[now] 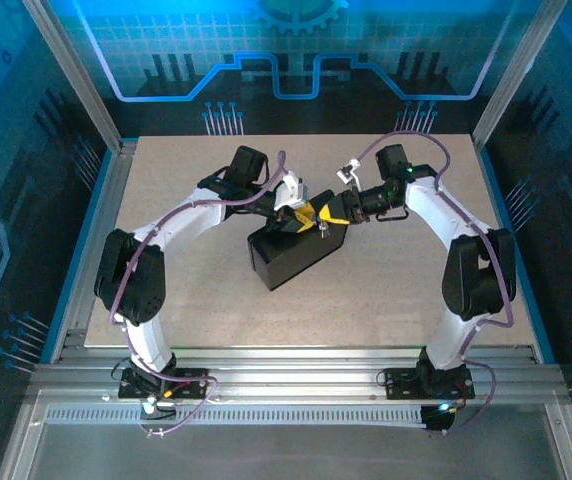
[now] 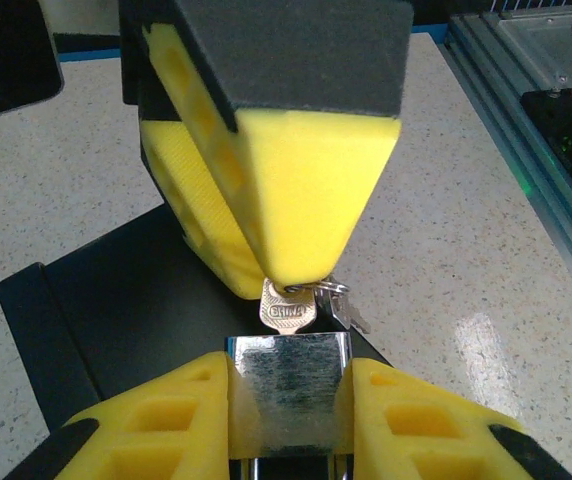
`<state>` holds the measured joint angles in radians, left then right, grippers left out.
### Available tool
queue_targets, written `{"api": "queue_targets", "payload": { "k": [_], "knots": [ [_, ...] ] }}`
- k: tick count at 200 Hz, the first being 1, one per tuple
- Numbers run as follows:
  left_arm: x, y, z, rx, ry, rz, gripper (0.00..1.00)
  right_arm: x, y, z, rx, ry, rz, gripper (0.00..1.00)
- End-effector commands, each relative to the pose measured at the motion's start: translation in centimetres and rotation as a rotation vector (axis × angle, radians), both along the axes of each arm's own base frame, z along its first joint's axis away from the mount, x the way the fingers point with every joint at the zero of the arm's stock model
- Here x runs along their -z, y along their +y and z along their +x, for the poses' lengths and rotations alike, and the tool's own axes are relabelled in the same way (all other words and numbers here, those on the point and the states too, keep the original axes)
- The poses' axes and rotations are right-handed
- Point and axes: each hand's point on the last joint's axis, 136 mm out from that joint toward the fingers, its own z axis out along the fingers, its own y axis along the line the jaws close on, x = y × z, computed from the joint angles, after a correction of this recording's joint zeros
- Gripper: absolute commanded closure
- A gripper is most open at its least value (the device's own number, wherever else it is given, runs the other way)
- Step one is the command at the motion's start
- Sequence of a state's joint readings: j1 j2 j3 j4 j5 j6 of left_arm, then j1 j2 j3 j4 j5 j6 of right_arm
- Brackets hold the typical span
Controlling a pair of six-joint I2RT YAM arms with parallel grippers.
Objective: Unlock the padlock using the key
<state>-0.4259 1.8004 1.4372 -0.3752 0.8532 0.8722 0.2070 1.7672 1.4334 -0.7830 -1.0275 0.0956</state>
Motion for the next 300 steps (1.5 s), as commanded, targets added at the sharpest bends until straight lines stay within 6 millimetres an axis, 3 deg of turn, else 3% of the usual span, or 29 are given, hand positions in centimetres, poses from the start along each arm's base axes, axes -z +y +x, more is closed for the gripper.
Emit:
{"api": "queue_targets", "payload": {
  "k": [1, 24, 47, 78, 91, 106, 125, 152, 210, 277, 300],
  "knots": [
    [-2.9, 0.1, -1.2, 0.042, -0.027, -0.071, 0.87, -1.0, -0.5, -0.3, 0.03, -0.122, -0.073, 0.65],
    [-2.9, 0.2, -1.3, 0.046, -0.018, -0.068, 0.87, -2.5, -1.7, -0.2, 0.055, -0.337, -0.15, 0.62],
    [-3.0, 0.1, -1.6, 0.065, 0.014, -0.077, 0.87, -2.6, -2.7, 0.1, 0.028, -0.623, -0.232, 0.61],
    [-3.0, -0.3, -1.7, 0.092, 0.061, -0.084, 0.86, -3.8, -2.5, 0.6, -0.029, -1.104, -0.214, 0.62],
    [-3.0, -0.3, -1.7, 0.096, 0.062, -0.079, 0.86, -4.6, -2.3, 0.7, -0.054, -1.215, -0.198, 0.63],
    [-3.0, -0.2, -1.6, 0.097, 0.063, -0.081, 0.86, -4.1, -1.7, 0.3, -0.141, -1.301, -0.193, 0.67],
    [-3.4, -0.1, -1.7, 0.108, 0.07, -0.093, 0.86, -3.3, -1.3, 0.4, -0.19, -1.356, -0.227, 0.67],
    [-3.8, -0.1, -1.5, 0.112, 0.072, -0.101, 0.86, -3.6, -0.4, -0.5, -0.228, -1.404, -0.168, 0.66],
    [-3.6, 0.1, -1.1, 0.107, 0.082, -0.095, 0.86, -2.1, 0.3, -3.0, -0.361, -1.3, -0.068, 0.62],
    [-3.7, 0.1, -1.3, 0.108, 0.083, -0.091, 0.86, -0.9, 1.8, -1.8, -0.39, -1.302, -0.114, 0.64],
    [-3.8, 0.1, -1.4, 0.11, 0.081, -0.092, 0.86, -0.8, 2.1, -1.7, -0.398, -1.295, -0.114, 0.7]
  ]
}}
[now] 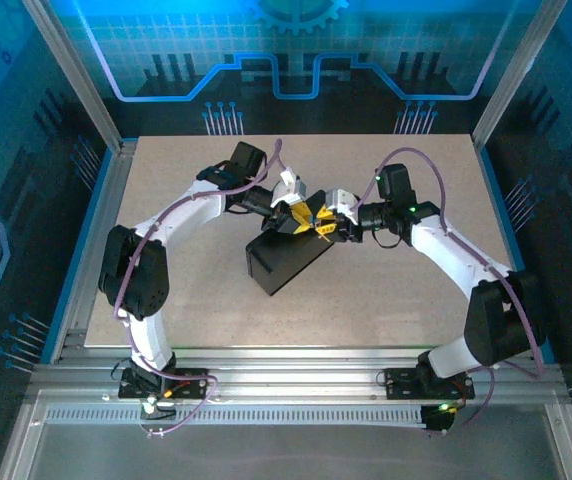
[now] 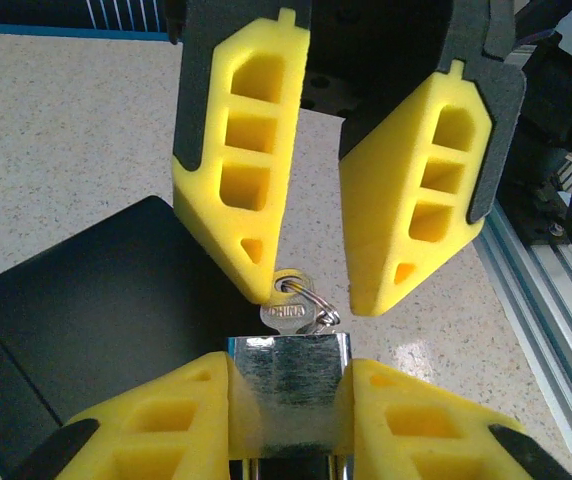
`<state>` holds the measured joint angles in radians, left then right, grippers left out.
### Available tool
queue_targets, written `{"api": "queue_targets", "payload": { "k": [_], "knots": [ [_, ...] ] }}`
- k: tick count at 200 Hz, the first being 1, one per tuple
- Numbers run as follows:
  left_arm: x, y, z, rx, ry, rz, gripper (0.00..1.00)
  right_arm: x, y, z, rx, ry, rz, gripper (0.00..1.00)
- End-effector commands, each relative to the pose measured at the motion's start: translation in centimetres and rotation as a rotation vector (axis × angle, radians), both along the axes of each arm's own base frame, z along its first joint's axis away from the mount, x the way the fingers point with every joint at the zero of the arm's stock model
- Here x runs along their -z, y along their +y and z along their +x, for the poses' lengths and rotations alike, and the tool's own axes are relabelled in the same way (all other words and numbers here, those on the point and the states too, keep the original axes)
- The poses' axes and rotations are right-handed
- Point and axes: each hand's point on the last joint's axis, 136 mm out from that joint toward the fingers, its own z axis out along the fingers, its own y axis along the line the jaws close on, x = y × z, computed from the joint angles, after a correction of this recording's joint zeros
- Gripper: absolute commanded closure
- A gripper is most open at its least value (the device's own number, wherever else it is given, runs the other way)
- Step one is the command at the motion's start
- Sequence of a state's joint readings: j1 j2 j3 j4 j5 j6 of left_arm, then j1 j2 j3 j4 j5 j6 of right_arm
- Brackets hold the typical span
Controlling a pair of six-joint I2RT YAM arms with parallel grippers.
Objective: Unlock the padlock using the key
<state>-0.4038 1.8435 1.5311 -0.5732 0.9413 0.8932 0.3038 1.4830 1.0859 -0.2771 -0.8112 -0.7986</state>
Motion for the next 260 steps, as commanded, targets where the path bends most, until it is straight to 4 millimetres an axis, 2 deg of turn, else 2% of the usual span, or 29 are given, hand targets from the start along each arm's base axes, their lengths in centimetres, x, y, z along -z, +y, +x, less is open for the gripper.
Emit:
{"api": "queue_targets", "payload": {
  "k": [1, 41, 61, 91, 105, 132, 162, 195, 213, 233, 247, 260],
  "knots": [
    [-3.4, -0.5, -0.4, 0.062, -0.061, -0.094, 0.86, -0.6, 0.8, 0.1, -0.031, -0.019, -0.002, 0.72],
    [-3.3, -0.4, -0.5, 0.061, -0.069, -0.093, 0.87, -0.2, 0.9, -0.3, -0.059, 0.042, -0.031, 0.93],
    [-3.3, -0.3, -0.5, 0.056, -0.086, -0.096, 0.87, -0.4, 0.8, -0.9, -0.076, 0.131, -0.029, 0.96],
    [-3.6, -0.3, -0.3, 0.041, -0.123, -0.104, 0.88, -1.4, 1.4, -1.1, -0.049, 0.36, 0.02, 1.0],
    [-3.7, -0.3, -0.2, 0.033, -0.137, -0.115, 0.88, -1.5, 1.8, -0.7, 0.007, 0.488, 0.039, 1.0],
    [-4.1, -0.4, 0.3, 0.014, -0.164, -0.136, 0.89, -0.5, 2.2, 0.4, 0.192, 0.773, 0.062, 1.0],
    [-4.3, -0.6, 0.6, 0.01, -0.175, -0.147, 0.89, 0.7, 1.2, 0.9, 0.395, 0.957, 0.087, 1.0],
    [-4.7, -0.6, 0.3, 0.021, -0.171, -0.159, 0.89, 1.6, -0.9, 3.2, 0.631, 1.21, 0.182, 1.0],
    [-4.6, -0.6, 0.3, 0.02, -0.167, -0.157, 0.89, 1.9, -1.2, 3.5, 0.69, 1.29, 0.153, 1.0],
    [-4.2, -0.6, 0.3, 0.021, -0.153, -0.148, 0.89, 1.5, -1.0, 3.5, 0.683, 1.367, 0.121, 0.91],
    [-3.9, -0.5, 0.4, 0.016, -0.142, -0.14, 0.89, 1.3, -1.3, 3.5, 0.693, 1.37, 0.098, 0.85],
    [-3.6, -0.5, 0.3, 0.016, -0.135, -0.133, 0.89, 1.1, -2.0, 3.6, 0.718, 1.349, 0.074, 0.85]
  ]
}}
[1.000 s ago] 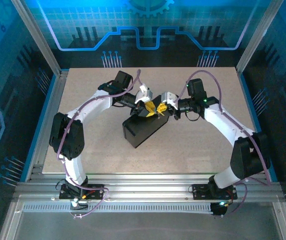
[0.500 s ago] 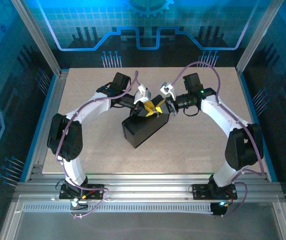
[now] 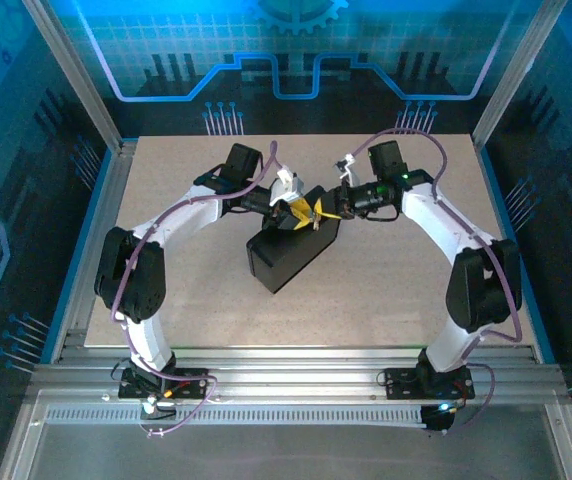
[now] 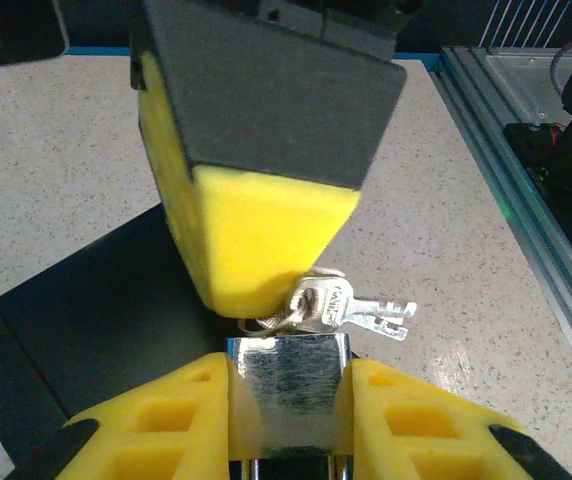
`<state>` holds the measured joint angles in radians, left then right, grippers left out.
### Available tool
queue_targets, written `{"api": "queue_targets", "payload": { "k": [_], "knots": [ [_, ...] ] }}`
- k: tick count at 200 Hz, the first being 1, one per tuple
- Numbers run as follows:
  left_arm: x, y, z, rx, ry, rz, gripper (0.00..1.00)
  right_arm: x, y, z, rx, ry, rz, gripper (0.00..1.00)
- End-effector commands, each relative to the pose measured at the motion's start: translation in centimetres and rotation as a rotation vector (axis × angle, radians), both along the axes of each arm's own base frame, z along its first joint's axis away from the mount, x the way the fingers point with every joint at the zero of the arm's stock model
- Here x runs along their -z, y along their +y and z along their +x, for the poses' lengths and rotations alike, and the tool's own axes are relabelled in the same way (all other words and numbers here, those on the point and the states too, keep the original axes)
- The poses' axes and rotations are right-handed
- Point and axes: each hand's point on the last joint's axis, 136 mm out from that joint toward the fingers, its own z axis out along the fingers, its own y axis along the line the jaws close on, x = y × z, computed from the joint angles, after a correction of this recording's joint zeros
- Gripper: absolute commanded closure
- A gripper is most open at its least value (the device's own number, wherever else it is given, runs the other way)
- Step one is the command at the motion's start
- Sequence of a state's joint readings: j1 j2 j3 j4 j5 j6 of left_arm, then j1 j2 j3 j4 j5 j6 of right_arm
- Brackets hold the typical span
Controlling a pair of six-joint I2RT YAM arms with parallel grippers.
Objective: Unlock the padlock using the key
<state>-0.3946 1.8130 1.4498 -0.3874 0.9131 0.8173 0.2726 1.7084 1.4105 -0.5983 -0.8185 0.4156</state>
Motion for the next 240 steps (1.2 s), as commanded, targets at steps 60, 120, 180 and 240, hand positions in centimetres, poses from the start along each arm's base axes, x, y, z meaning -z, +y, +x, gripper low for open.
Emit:
{"api": "queue_targets", "payload": {
  "k": [60, 120, 180, 240],
  "knots": [
    [-3.4, -0.2, -1.1, 0.078, -0.043, -0.076, 0.89, -0.9, -5.6, 0.4, 0.063, -0.061, -0.277, 0.78],
    [-3.2, 0.1, -1.4, 0.085, -0.017, -0.061, 0.89, -2.9, -1.3, -3.0, -0.243, -0.421, -0.3, 0.65],
    [-3.5, 0.5, -1.7, 0.107, 0.031, -0.075, 0.89, -2.8, -3.5, -2.4, -0.377, -1.188, -0.437, 0.62],
    [-3.2, 0.9, -1.6, 0.146, 0.126, -0.089, 0.89, -3.3, -1.0, 0.9, -0.408, -1.591, -0.536, 0.63]
  ]
}}
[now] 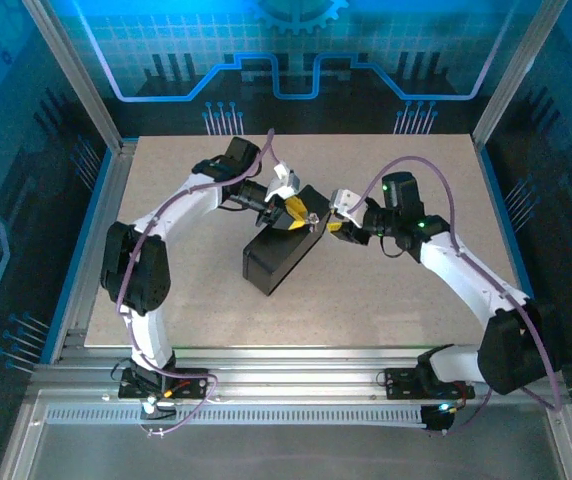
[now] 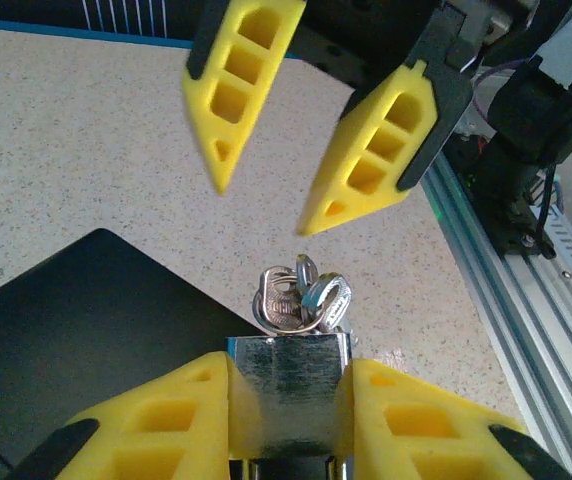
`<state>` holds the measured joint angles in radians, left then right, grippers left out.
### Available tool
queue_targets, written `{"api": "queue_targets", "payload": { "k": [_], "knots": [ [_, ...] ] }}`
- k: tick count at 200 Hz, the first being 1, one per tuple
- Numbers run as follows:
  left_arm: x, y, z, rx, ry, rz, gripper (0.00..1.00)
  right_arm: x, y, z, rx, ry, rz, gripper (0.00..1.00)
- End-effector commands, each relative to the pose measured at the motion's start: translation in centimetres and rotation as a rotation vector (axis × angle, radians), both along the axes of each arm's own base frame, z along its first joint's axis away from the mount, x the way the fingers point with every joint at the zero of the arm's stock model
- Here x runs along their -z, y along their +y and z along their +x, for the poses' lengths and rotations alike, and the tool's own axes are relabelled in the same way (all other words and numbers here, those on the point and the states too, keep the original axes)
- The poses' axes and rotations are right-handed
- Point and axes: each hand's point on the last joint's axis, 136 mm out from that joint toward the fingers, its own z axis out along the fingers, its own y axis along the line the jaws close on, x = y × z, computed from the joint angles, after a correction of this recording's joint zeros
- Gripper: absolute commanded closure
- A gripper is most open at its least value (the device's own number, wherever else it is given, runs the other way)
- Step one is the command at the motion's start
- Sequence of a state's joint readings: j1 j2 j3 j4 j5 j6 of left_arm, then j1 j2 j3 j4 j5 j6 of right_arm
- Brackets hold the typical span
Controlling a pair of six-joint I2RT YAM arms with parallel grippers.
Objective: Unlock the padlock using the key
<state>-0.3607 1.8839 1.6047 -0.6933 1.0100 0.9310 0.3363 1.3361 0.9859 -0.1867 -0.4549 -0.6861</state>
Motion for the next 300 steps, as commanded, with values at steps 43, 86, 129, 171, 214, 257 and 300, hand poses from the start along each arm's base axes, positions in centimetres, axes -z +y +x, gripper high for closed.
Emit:
{"api": "queue_targets", "payload": {
  "k": [43, 86, 129, 171, 214, 257, 300],
  "knots": [
    [-2.8, 0.2, -0.5, 0.07, -0.007, -0.112, 0.89, -2.9, 3.3, 2.8, -0.101, -0.378, -0.066, 0.64],
    [-3.5, 0.5, -0.3, 0.077, 0.005, -0.139, 0.89, -1.9, 3.1, 1.6, -0.148, -0.349, -0.118, 0.64],
    [-3.6, 0.6, -0.6, 0.08, 0.014, -0.142, 0.89, -2.2, 3.7, 0.3, -0.191, -0.343, -0.115, 0.65],
    [-3.6, 0.7, -0.9, 0.083, 0.02, -0.137, 0.89, -3.0, 5.5, -0.2, -0.218, -0.388, -0.105, 0.66],
    [-3.7, 0.8, -1.0, 0.085, 0.017, -0.134, 0.9, -2.8, 5.9, -0.4, -0.24, -0.39, -0.127, 0.79],
    [-3.6, 0.7, -1.0, 0.09, 0.029, -0.141, 0.9, -3.2, 6.0, -0.9, -0.246, -0.393, -0.113, 0.89],
    [-3.4, 0.5, -0.8, 0.087, 0.032, -0.14, 0.9, -3.5, 7.1, -2.8, -0.302, -0.316, -0.092, 0.98]
  ]
}}
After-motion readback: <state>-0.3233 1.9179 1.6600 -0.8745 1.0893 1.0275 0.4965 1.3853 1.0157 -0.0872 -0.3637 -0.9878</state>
